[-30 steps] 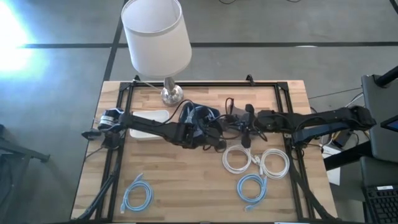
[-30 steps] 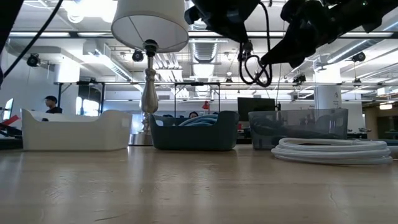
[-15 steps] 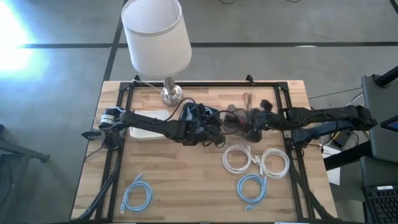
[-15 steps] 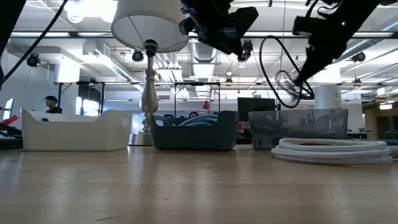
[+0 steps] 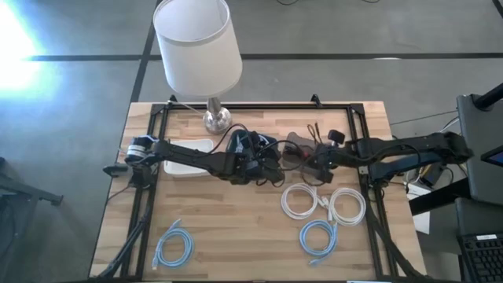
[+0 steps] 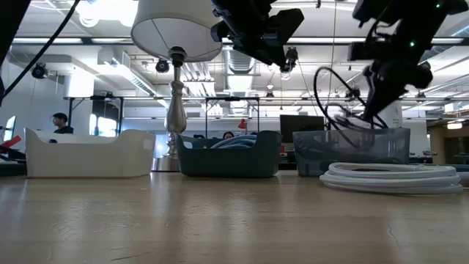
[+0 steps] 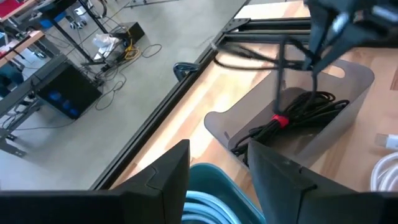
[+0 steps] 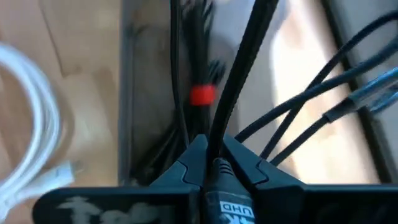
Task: Pick & Place USB Port
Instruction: Put the black charger cable into the black bin
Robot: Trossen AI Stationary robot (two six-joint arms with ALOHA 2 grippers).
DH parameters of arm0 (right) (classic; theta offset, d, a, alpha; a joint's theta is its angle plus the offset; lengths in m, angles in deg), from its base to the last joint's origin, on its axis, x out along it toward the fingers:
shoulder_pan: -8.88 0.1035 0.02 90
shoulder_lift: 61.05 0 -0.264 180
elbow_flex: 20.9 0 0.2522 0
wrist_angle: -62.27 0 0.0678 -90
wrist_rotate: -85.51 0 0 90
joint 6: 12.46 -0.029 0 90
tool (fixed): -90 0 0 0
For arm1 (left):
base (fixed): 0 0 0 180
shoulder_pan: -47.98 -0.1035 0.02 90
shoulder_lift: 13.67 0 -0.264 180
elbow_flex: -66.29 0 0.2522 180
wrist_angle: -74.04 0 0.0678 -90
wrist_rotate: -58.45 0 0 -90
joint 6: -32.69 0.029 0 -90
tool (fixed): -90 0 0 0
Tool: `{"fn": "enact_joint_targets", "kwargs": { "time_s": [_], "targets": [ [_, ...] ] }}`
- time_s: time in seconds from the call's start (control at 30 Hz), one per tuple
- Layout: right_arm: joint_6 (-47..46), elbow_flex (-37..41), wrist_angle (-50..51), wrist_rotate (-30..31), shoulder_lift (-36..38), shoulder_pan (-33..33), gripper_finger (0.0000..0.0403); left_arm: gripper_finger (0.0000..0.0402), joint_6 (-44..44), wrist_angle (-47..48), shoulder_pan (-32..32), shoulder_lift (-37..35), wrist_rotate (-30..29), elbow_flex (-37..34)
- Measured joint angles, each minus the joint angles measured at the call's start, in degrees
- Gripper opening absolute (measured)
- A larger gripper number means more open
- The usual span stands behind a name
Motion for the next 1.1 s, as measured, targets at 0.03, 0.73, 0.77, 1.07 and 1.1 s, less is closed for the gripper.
{"fn": "enact_joint_targets", "kwargs": {
  "time_s": [0.03, 0.73, 0.77, 1.07, 1.1],
  "targets": [
    [0.5, 0.1, 0.0, -1.1, -1.0, 0.0, 0.0028, 0.0168, -0.1, 0.1, 0.0, 0.0, 0.0, 0.0],
    [-2.3, -1.9, -1.0, -4.7, -11.9, 0.0, 0.0067, 0.0168, -2.9, 0.8, 0.0, 0.0, 0.0, -4.2],
    [-2.4, -1.9, -1.0, -4.7, -11.6, 0.0, 0.0075, 0.0168, -2.9, 0.8, 0.0, 0.0, 0.0, -4.3],
    [-2.0, -3.1, -0.3, -4.6, -9.6, 0.0, 0.0123, 0.0168, -2.9, 0.7, 0.0, -0.1, 0.0, -4.7],
    [-2.0, -3.2, 0.1, -4.6, -9.2, 0.0, 0.0125, 0.0168, -2.7, 0.8, 0.0, -0.2, 0.0, -4.7]
  ]
}}
